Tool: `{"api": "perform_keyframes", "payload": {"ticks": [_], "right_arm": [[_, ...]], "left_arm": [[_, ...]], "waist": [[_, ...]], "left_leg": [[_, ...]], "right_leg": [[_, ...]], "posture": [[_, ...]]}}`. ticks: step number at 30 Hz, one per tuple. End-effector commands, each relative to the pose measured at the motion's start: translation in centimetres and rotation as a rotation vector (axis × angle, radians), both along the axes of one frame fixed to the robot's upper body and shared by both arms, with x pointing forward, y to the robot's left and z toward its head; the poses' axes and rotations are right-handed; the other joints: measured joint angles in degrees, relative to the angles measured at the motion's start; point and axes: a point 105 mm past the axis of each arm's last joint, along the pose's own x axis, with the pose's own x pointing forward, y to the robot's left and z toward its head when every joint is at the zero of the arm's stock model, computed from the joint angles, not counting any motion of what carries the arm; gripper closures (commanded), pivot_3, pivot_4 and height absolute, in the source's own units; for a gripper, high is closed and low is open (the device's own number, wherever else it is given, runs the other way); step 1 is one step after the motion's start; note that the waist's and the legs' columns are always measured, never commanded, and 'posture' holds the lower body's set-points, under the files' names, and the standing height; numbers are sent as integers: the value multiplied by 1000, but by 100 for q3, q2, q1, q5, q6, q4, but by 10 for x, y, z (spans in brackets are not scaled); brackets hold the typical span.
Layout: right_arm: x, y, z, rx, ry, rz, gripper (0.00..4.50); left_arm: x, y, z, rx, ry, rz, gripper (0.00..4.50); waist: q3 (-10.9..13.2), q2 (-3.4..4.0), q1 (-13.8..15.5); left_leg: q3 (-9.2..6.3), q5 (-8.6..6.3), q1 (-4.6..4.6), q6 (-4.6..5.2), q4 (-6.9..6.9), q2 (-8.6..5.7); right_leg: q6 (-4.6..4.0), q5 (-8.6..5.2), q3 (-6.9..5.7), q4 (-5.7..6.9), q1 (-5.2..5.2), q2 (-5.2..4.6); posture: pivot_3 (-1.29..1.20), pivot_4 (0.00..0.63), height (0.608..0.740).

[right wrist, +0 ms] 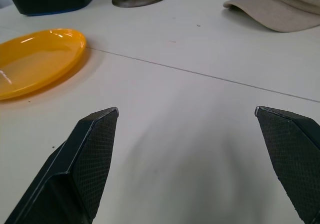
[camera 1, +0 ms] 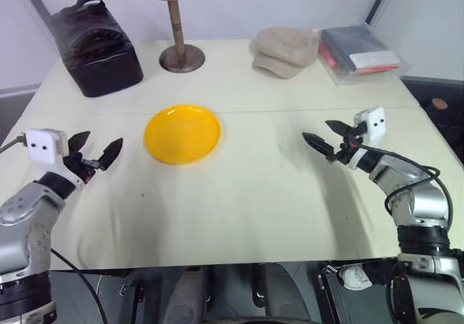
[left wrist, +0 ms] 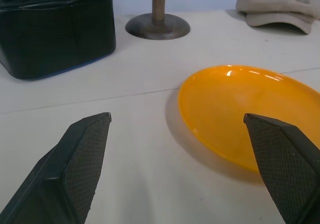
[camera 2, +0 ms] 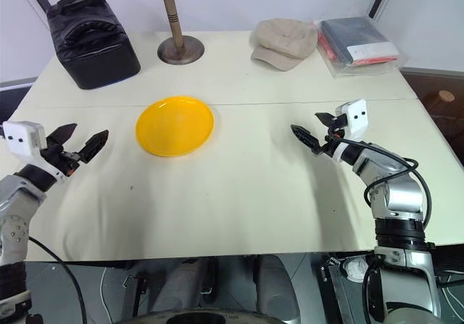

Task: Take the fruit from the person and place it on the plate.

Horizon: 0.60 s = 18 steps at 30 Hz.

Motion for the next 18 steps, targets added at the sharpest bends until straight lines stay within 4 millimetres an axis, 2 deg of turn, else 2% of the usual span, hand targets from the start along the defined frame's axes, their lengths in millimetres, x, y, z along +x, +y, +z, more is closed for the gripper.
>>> {"api": "perform_keyframes", "payload": {"ticks": [1, 18], "right_arm": [[2, -4, 19, -12, -71, -8, 0], [2, -4, 20, -10, -74, -12, 0]], "left_arm": [[-4, 0, 19, 20, -63, -12, 43], [-3, -1, 19, 25, -67, -3, 43]], "waist": [[0, 0, 0], [0, 0, 1]], "left_leg": [[0, 0, 0, 0, 0, 0], [0, 0, -1, 0, 0, 0]], "right_leg": [[0, 0, 0, 0, 0, 0], [0, 0, 0, -1, 0, -1]], "posture": [[0, 150, 740], [0, 150, 740]]}}
